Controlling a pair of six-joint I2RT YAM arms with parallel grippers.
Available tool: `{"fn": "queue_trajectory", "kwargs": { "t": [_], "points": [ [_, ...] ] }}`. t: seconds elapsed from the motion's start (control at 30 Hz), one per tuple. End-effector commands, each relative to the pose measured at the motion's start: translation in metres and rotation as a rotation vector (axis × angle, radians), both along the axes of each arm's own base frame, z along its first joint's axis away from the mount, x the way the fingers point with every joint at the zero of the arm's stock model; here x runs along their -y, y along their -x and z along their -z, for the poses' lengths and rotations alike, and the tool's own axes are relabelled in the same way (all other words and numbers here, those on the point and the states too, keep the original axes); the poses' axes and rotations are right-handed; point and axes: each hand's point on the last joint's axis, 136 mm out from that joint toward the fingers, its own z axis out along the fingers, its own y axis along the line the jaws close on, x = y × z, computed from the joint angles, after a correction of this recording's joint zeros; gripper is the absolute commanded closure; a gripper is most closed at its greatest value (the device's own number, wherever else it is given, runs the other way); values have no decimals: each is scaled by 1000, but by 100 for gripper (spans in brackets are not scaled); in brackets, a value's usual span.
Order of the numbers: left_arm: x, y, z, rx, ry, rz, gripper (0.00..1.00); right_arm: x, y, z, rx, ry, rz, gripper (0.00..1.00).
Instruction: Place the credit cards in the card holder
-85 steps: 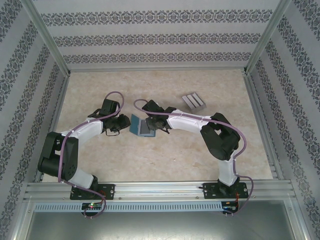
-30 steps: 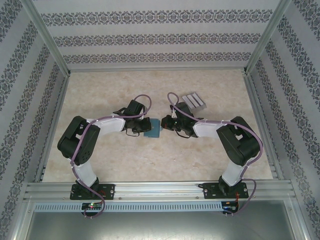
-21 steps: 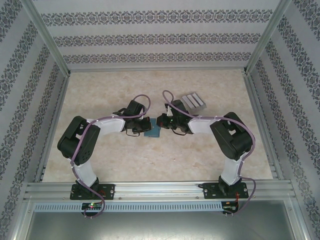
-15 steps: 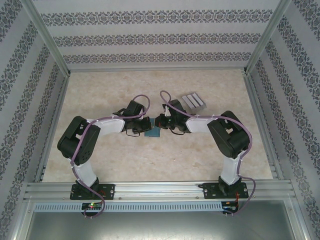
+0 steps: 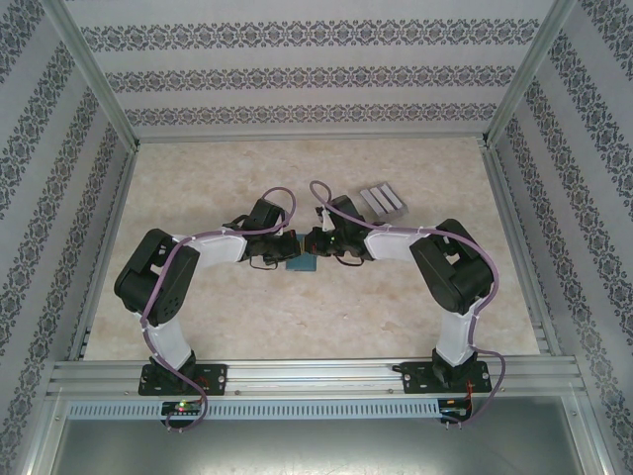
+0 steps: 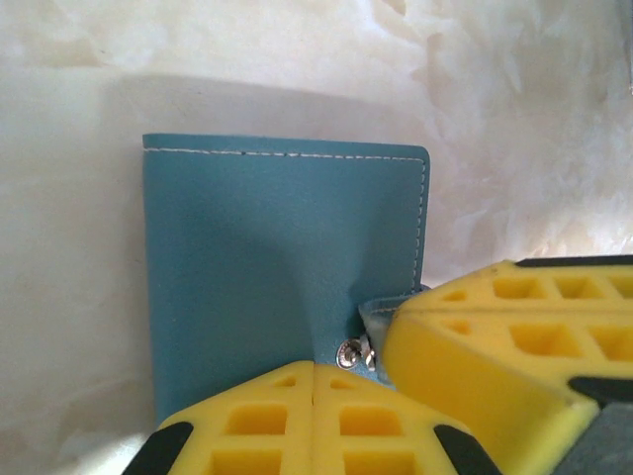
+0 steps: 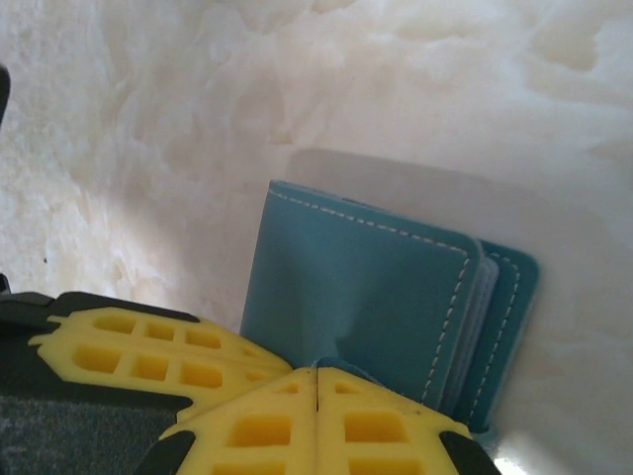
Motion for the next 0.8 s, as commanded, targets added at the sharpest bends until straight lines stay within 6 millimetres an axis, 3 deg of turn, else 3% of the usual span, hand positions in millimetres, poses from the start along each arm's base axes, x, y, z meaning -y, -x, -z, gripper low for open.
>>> {"fn": "queue_trajectory", "kwargs": {
  "t": [0.0,0.3,0.5,0.77],
  "points": [
    [-13,4,16,-43,-31,-45,100,-7,11,4,-31,9,-61,100],
    [-21,0,-4,-13,28,-85,100,-6,13,13,-14,112,-93,100],
    [-20,-1,-6,-23,77,-104,100,-10,23,21,-17,158,-131,100],
    [-32,3,-12,-19,88,-132,100,-9,21,29,-22,198,-131,100]
  ]
}}
